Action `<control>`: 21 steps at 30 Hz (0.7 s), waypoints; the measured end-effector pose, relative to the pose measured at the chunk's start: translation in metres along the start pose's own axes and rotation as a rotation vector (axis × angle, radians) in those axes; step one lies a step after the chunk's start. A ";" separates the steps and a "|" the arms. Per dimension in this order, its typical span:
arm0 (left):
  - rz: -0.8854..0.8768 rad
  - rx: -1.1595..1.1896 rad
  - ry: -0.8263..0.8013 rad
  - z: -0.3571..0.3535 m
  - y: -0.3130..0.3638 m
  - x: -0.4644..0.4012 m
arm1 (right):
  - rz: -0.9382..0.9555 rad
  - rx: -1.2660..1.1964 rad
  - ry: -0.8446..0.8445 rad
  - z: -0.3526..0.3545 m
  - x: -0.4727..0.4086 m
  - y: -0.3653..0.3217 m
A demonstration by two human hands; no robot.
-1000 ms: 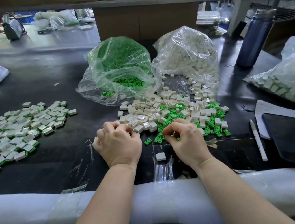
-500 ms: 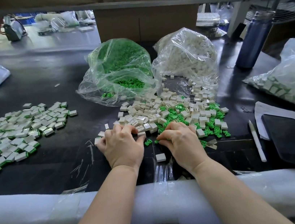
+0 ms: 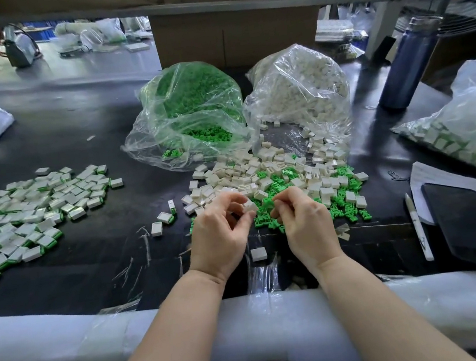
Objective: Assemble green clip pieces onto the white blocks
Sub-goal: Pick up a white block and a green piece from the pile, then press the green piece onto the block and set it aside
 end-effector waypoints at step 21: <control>0.312 0.510 -0.245 -0.021 -0.012 0.001 | -0.091 -0.475 -0.114 0.001 -0.002 -0.001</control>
Point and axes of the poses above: each hand's wrist, its own x-axis away from the middle knuckle, its own z-axis out of the back of the hand, y = z × x, the point moved 6 cm from there along -x, towards the middle knuckle, and after that the axes turned 7 degrees about -z, right-handed, at the moved point
